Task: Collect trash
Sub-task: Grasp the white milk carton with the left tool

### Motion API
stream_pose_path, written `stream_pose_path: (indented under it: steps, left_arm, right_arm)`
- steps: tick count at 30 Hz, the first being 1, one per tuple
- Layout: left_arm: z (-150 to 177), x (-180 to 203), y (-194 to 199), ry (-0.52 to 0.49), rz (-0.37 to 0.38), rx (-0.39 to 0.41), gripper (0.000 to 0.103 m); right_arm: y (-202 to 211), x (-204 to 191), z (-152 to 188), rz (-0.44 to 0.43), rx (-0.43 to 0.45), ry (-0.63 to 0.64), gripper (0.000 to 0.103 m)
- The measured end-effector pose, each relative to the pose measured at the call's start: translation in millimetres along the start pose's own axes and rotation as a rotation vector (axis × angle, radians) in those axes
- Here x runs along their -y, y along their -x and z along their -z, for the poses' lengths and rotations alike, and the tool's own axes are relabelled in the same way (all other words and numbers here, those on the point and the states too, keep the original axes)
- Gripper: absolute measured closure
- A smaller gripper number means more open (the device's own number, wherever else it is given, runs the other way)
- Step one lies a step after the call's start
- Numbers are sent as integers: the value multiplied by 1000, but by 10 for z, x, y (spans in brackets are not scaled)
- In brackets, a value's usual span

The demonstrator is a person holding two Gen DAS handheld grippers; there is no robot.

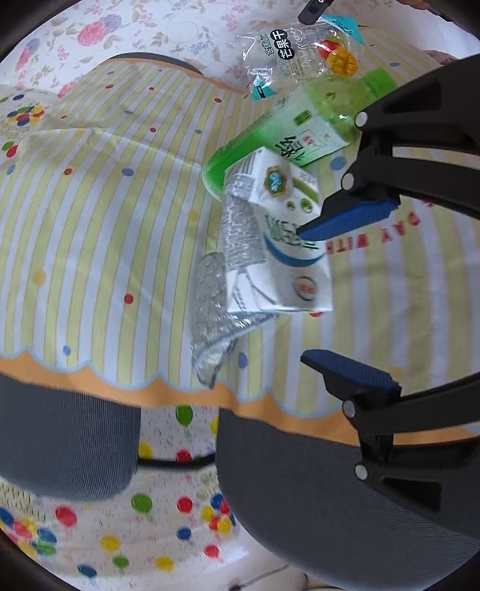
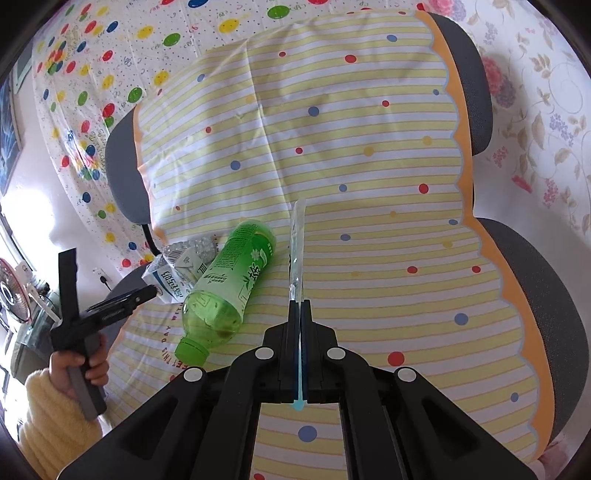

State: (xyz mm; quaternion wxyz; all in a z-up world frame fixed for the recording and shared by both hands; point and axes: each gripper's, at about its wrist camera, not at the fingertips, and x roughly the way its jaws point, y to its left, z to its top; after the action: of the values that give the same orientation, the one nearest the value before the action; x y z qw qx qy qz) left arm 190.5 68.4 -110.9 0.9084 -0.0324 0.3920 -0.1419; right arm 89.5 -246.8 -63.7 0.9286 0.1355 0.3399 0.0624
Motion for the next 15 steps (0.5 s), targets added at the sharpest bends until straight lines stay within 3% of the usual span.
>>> stream_pose_path:
  steps: [8,15]
  left_arm:
    - [20,171,23,-114,118,29,44]
    - [279,628,213,-238,257,6,46]
  right_arm:
    - [-13,20,9,-1,-8,-11,102]
    - [32,6,51,-5,-9,-7,102]
